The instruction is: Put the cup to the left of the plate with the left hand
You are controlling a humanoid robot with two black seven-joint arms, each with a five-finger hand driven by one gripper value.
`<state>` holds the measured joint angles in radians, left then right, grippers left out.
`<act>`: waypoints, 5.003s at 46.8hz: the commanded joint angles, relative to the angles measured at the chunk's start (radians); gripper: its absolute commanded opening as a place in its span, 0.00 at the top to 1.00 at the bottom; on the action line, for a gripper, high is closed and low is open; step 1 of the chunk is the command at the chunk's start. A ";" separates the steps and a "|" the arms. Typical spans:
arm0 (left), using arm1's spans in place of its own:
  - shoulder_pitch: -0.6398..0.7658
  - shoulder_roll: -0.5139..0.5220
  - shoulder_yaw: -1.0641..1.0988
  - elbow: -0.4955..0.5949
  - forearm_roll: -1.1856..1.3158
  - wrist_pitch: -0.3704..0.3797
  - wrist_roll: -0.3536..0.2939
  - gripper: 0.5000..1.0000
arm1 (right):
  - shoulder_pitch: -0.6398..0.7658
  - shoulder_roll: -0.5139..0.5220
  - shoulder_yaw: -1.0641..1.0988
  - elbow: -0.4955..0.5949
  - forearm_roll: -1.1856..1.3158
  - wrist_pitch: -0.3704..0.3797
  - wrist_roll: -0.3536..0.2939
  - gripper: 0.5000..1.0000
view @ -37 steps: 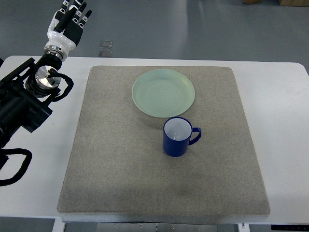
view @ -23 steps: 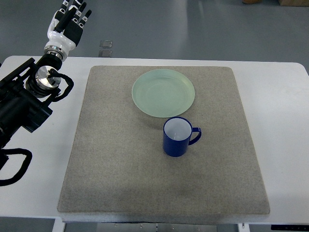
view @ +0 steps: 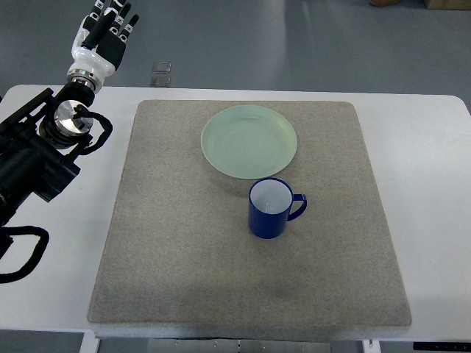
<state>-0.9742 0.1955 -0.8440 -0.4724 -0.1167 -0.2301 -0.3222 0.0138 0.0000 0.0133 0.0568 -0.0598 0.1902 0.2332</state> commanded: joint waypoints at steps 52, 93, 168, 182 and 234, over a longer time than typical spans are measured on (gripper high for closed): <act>-0.028 0.199 0.324 -0.466 0.156 -0.014 0.012 0.01 | 0.000 0.000 -0.001 0.000 0.000 0.000 0.000 0.14; 0.052 0.357 0.494 -0.489 0.565 -0.381 0.012 0.01 | 0.000 0.000 -0.001 0.000 0.000 0.000 0.000 0.14; 0.170 0.202 0.484 -0.562 0.769 -0.381 0.000 0.02 | 0.000 0.000 0.001 0.000 0.000 0.000 0.000 0.14; 0.192 0.180 0.479 -0.557 0.769 -0.381 -0.015 0.02 | 0.000 0.000 0.000 0.000 0.000 0.000 0.000 0.14; 0.199 0.093 0.477 -0.500 0.819 -0.373 -0.017 0.01 | 0.000 0.000 0.000 0.000 0.000 0.000 0.000 0.14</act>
<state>-0.7747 0.2886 -0.3645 -0.9719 0.7080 -0.6109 -0.3388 0.0138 0.0000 0.0134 0.0568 -0.0598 0.1902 0.2332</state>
